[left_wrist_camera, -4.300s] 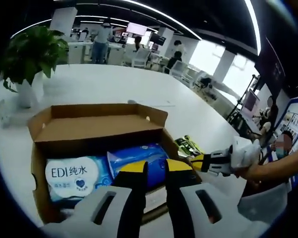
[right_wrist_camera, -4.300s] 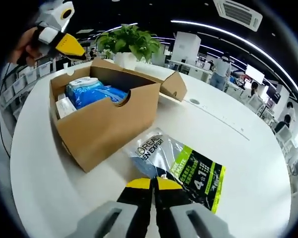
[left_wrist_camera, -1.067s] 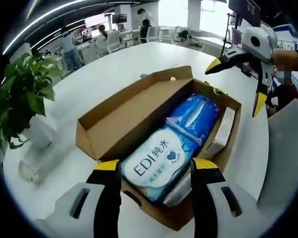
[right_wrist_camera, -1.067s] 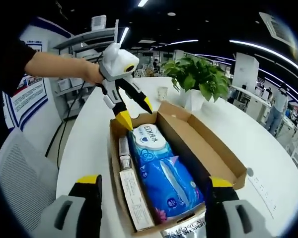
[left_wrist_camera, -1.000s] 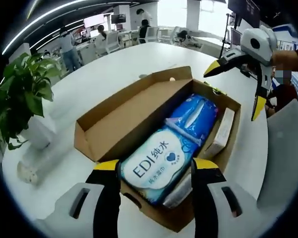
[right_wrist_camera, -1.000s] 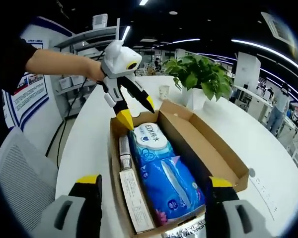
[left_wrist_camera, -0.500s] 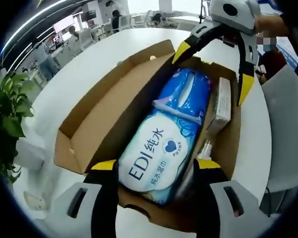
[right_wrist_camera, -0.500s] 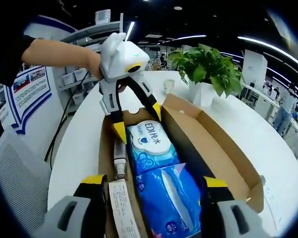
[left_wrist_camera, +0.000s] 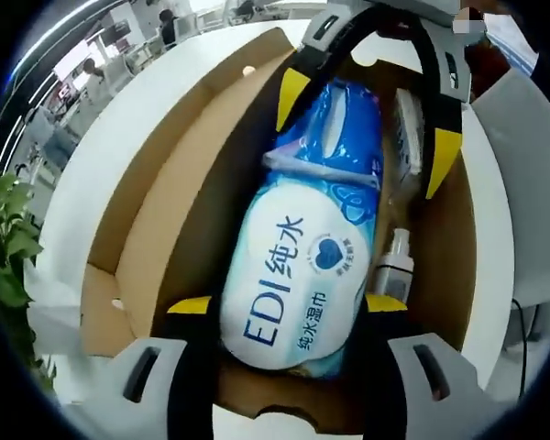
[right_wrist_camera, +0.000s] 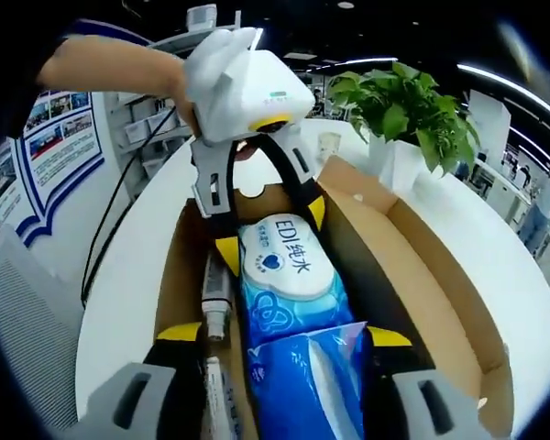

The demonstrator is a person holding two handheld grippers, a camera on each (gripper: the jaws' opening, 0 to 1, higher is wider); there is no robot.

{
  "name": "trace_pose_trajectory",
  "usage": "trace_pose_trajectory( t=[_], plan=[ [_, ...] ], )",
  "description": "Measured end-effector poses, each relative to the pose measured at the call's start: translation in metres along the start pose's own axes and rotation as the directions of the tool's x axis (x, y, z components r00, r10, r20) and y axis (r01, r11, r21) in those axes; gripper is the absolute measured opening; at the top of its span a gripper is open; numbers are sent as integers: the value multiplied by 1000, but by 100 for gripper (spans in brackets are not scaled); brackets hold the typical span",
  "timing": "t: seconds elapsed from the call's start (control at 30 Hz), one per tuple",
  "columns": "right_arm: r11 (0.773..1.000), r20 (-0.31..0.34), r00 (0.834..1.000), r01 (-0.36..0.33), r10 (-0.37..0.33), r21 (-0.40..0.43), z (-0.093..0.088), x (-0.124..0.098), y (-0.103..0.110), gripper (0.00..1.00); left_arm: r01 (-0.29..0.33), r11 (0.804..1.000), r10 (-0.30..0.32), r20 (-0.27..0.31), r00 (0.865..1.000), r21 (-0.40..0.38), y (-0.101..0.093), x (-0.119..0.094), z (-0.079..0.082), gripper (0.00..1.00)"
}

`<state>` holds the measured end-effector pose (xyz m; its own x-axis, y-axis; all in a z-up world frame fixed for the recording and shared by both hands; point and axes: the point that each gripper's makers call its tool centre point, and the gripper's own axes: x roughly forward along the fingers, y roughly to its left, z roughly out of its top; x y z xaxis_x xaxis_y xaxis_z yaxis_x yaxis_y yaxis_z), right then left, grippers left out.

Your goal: Operate the shoe box by opening the lid, removing the specified soft item, and placing it in the target area until the item is outside and the box remains undamaged.

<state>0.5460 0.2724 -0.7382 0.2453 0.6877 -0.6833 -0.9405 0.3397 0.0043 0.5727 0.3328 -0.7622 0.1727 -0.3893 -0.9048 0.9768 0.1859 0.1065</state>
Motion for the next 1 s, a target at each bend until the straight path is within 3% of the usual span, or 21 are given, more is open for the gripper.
trace_pose_trajectory(
  t=[0.27, 0.6, 0.7, 1.0],
  plan=[
    [998, -13, 1000, -19, 18, -54, 9, 20, -4, 64, 23, 999, -22, -18, 1000, 47, -1, -1, 0, 61],
    [990, -84, 996, -54, 43, -131, 0, 45, -7, 60, 63, 992, -64, 7, 998, 109, -6, 1, 3, 59],
    [991, -86, 995, -61, 50, -120, -1, 50, -8, 61, 68, 993, -69, 7, 998, 99, -5, 2, 3, 59],
    [991, -80, 996, -47, 37, -127, -1, 61, -6, 60, 67, 981, -63, -28, 998, 184, -10, 15, 5, 62]
  ],
)
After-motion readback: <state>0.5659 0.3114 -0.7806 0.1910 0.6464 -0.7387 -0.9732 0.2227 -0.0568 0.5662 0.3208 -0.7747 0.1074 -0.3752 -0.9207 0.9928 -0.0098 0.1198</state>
